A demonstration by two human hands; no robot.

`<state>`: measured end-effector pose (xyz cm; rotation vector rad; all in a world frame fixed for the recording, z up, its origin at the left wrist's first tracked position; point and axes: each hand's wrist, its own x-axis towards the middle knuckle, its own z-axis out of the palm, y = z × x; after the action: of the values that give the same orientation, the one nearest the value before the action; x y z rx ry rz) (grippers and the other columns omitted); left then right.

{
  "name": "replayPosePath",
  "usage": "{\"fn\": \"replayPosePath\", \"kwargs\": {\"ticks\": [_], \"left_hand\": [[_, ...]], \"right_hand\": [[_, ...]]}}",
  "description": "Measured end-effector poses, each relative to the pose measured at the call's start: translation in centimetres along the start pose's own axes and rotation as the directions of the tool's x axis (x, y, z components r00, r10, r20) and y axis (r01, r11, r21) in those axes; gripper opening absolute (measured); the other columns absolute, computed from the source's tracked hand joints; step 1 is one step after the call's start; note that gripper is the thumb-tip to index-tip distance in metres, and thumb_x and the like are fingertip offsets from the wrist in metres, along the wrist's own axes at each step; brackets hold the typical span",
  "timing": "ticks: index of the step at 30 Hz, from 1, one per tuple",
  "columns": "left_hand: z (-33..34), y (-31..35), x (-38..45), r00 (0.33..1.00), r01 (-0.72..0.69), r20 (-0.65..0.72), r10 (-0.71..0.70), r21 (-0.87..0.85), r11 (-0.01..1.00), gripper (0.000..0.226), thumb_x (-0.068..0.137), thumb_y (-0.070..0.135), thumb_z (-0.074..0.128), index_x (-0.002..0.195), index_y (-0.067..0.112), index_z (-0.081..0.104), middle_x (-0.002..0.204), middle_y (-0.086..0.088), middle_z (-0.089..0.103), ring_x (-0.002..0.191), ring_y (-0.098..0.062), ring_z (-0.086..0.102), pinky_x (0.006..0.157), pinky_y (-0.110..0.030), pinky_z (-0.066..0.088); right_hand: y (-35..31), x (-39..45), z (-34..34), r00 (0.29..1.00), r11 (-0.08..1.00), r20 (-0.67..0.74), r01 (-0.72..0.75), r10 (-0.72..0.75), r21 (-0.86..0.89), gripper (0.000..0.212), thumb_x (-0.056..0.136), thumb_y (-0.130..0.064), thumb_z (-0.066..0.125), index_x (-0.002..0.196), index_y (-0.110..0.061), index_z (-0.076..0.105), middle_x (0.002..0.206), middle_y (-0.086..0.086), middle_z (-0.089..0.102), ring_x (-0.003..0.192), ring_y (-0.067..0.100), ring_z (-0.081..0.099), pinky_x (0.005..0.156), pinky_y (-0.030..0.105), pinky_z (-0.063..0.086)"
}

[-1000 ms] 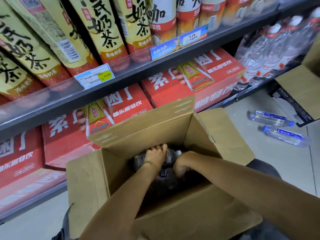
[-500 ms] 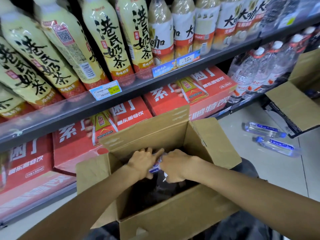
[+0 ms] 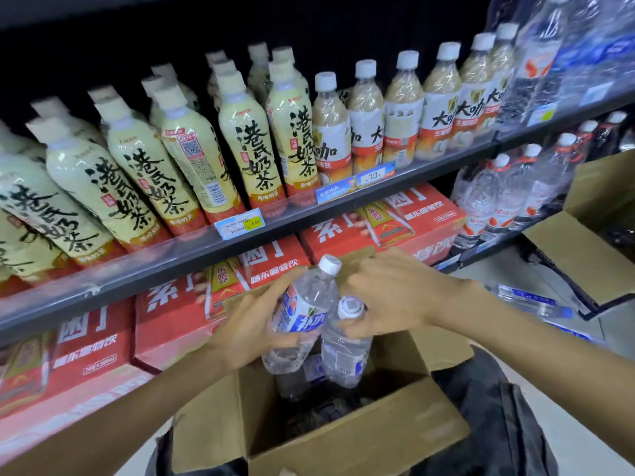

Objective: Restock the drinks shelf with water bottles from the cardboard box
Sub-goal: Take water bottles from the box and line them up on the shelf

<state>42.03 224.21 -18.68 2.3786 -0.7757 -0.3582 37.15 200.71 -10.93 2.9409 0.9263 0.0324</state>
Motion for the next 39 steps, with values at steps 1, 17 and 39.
{"fn": "replayPosePath", "kwargs": {"ticks": [1, 17, 39], "left_hand": [[-0.6, 0.5, -0.1, 1.000, -0.002, -0.022, 0.001, -0.055, 0.998, 0.100, 0.066, 0.047, 0.084, 0.144, 0.053, 0.021, 0.122, 0.025, 0.062, 0.106, -0.001, 0.063, 0.098, -0.034, 0.051], [-14.1, 9.1, -0.2, 0.879, -0.273, -0.453, 0.152, -0.215, 0.938, 0.097, 0.063, 0.029, 0.084, 0.144, 0.044, 0.032, 0.124, 0.012, 0.064, 0.113, -0.013, 0.063, 0.095, -0.038, 0.054], [-33.9, 22.9, 3.7, 0.454, -0.588, -0.748, 0.484, 0.157, 0.794, 0.086, 0.079, 0.014, 0.077, 0.146, 0.036, 0.028, 0.106, 0.000, 0.070, 0.101, -0.011, 0.067, 0.084, -0.021, 0.051]], "right_hand": [[0.2, 0.2, -0.7, 0.999, 1.000, -0.035, -0.023, 0.023, 0.007, 0.048, 0.072, -0.060, 0.050, 0.061, -0.013, 0.046, 0.057, 0.004, 0.049, 0.054, 0.024, 0.046, 0.045, 0.029, 0.013], [3.0, 3.9, -14.6, 0.737, 0.861, -0.579, -0.007, 0.348, 0.509, 0.062, 0.070, -0.060, 0.054, 0.056, 0.001, 0.057, 0.066, 0.014, 0.063, 0.063, 0.032, 0.058, 0.055, 0.042, 0.045], [7.1, 6.5, -39.0, 0.208, 0.926, -0.939, 0.209, 0.273, 0.316, 0.065, 0.082, -0.046, 0.056, 0.057, 0.012, 0.042, 0.052, 0.013, 0.030, 0.049, 0.016, 0.024, 0.048, 0.035, 0.022]]}}
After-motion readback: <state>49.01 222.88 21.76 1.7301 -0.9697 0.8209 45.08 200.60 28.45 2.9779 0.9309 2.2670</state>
